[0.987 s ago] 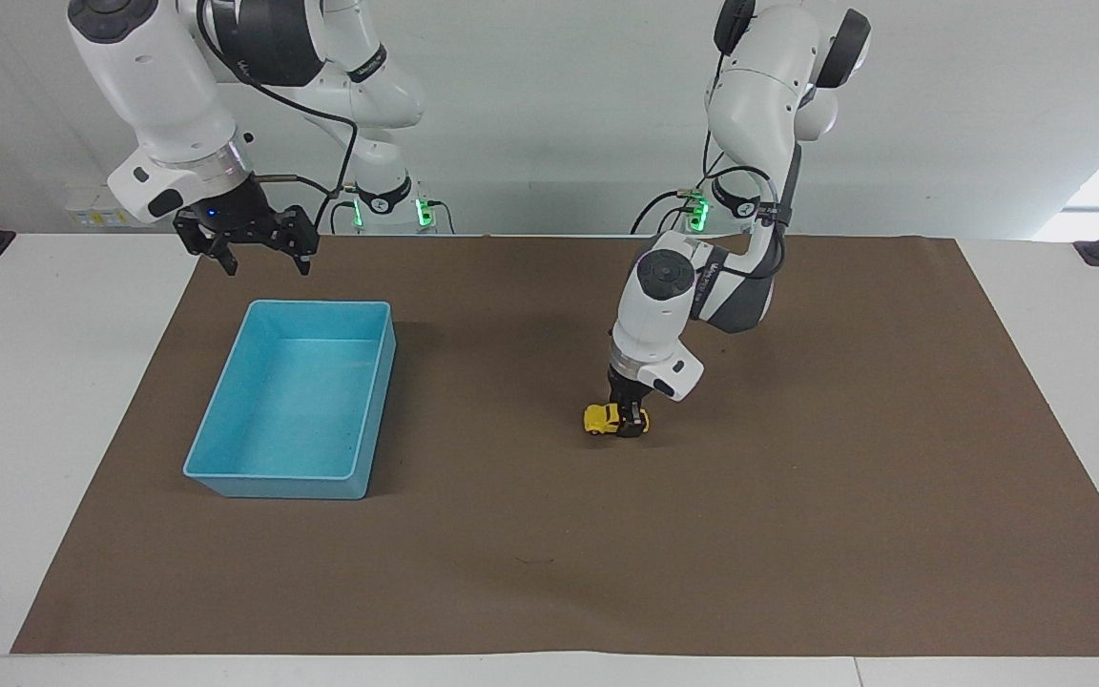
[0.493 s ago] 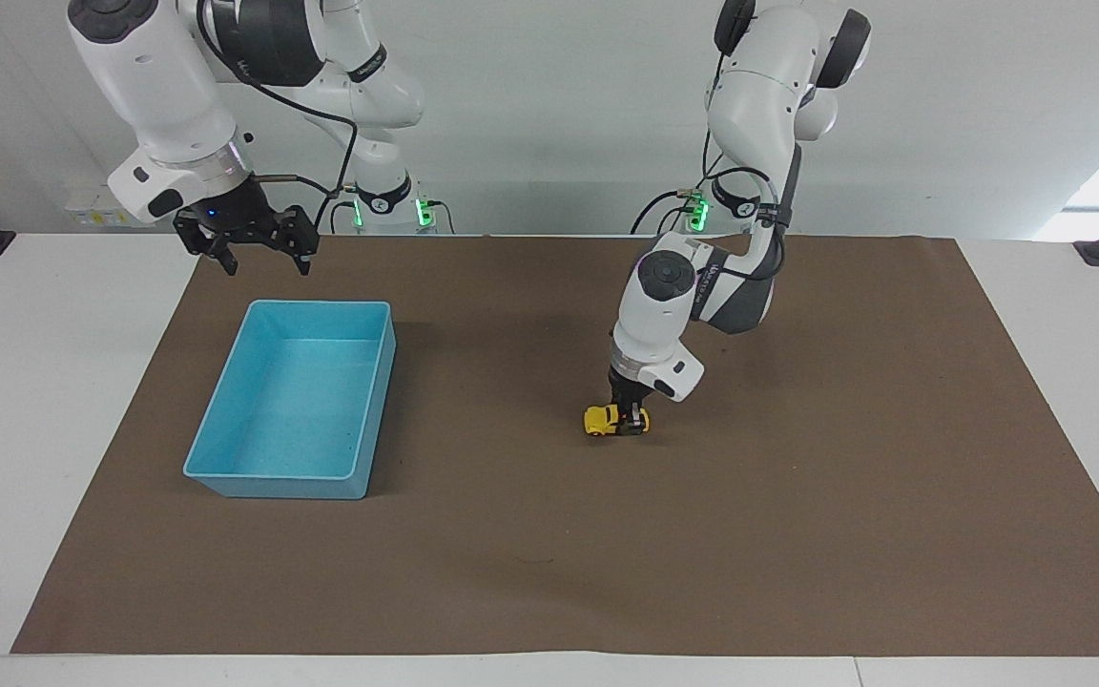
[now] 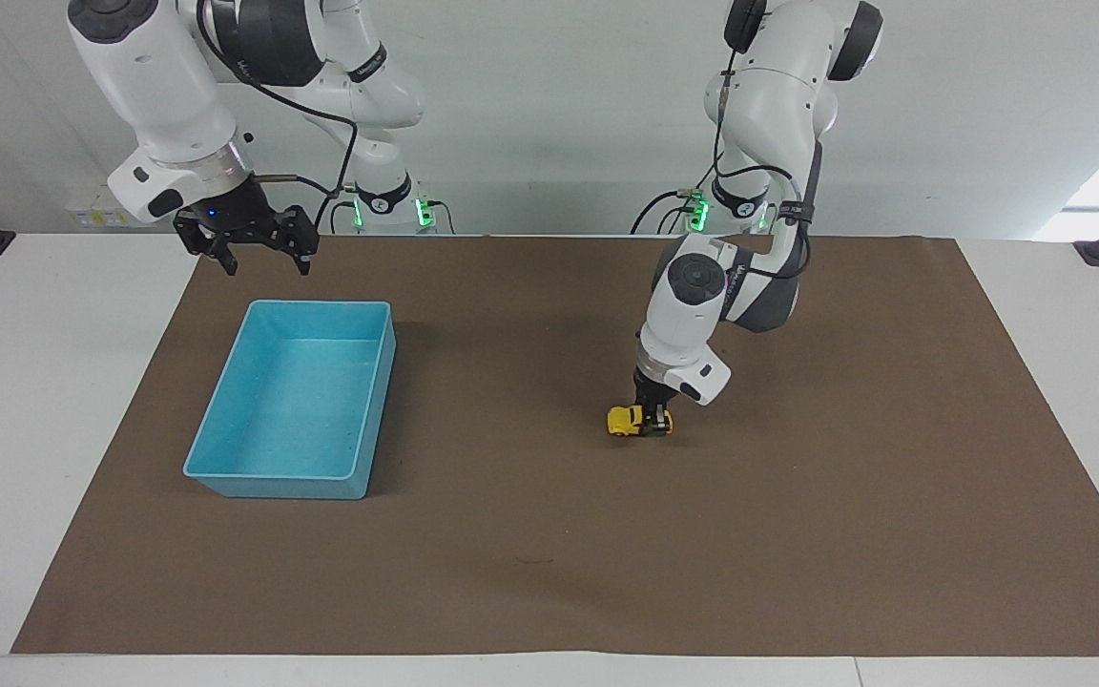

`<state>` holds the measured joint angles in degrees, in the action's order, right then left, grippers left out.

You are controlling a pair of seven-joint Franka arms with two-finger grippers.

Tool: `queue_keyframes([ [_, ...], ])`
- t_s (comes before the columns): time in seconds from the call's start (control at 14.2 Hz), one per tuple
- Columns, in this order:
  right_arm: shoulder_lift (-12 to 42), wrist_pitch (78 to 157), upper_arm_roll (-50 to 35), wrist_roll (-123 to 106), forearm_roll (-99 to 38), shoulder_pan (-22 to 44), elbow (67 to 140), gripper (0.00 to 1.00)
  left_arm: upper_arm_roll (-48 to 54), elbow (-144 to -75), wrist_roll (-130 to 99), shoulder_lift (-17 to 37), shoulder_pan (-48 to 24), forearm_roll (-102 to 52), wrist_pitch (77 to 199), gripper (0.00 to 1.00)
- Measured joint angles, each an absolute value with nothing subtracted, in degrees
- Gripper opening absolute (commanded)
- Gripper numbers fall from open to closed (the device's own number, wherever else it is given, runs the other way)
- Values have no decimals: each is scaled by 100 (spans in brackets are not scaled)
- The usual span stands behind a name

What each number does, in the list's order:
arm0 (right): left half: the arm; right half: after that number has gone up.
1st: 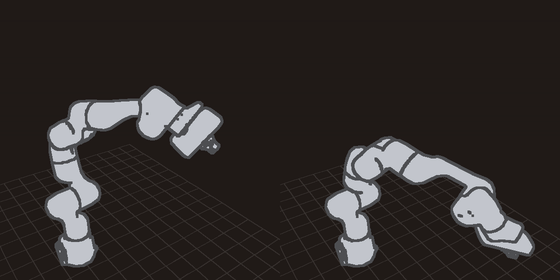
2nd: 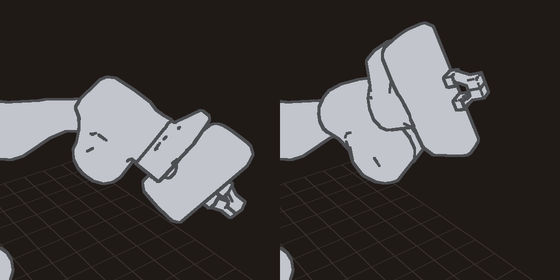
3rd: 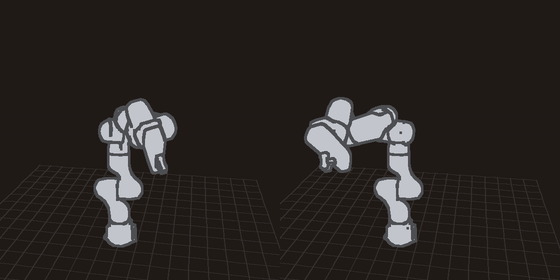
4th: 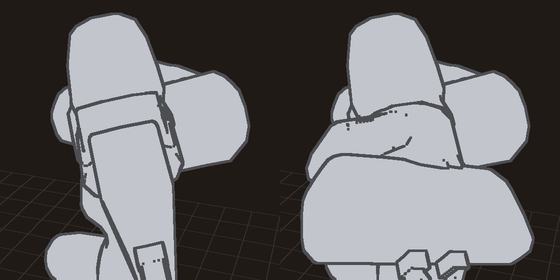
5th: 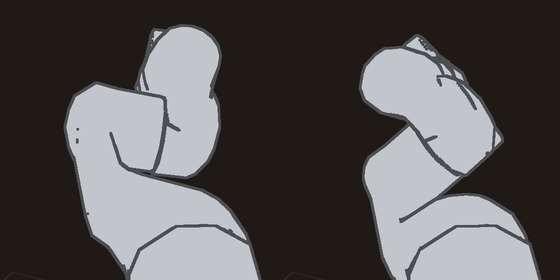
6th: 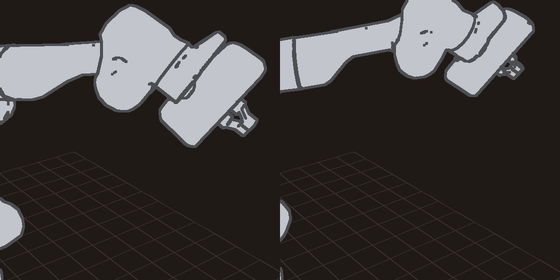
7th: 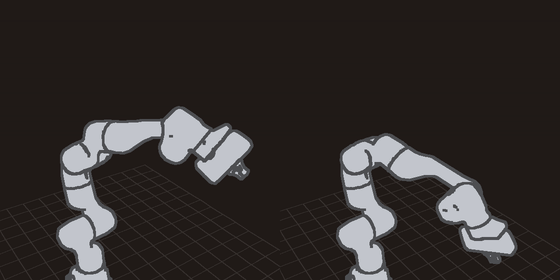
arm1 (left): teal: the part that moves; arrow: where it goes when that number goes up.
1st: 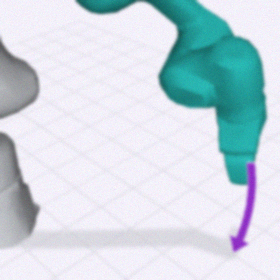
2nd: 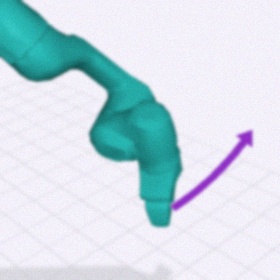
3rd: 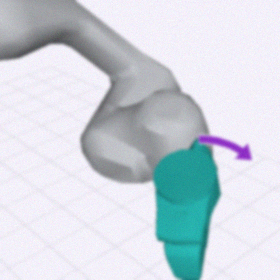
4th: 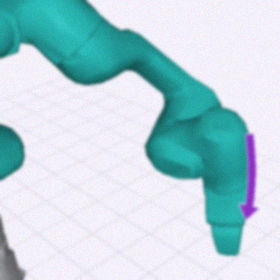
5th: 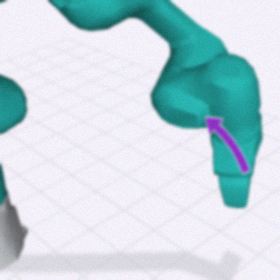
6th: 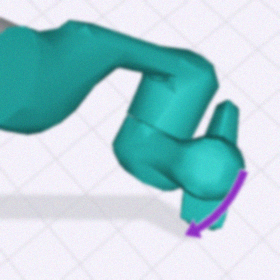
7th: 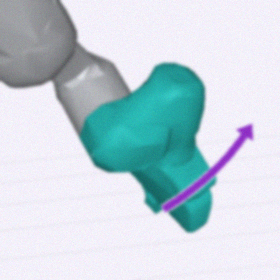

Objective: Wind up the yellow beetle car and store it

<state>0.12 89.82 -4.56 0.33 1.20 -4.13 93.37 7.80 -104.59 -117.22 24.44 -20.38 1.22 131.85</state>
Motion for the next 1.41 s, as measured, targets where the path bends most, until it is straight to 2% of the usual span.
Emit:
queue_keyframes([
  [0.42, 12, 8982, -456, 33, 120, -413, 9337, 100, 794, -10801, -10820, 2211, -1272, 115, 13200, 15],
  [0.7, 12, 8982, -456, 33, 120, -413, 9337, 100, 795, -10827, -10720, 2192, -1165, 115, 13202, 20],
  [0.78, 12, 8982, -456, 33, 120, -413, 9337, 100, 795, -10828, -10720, 2192, -1165, 115, 13203, 25],
  [0.85, 12, 8982, -456, 33, 120, -413, 9337, 100, 795, -10828, -10720, 2191, -1165, 115, 13204, 56],
  [0.92, 12, 8982, -456, 33, 120, -413, 9337, 100, 794, -10828, -10720, 2192, -1165, 115, 13204, 100],
  [1.13, 12, 8982, -456, 33, 120, -413, 9337, 100, 727, -10806, -10719, 2446, -1151, 142, 13441, 100],
  [1.41, 12, 8982, -456, 33, 120, -413, 9337, 100, 727, -10478, -10719, 2343, -1150, 144, 13063, 100],
])
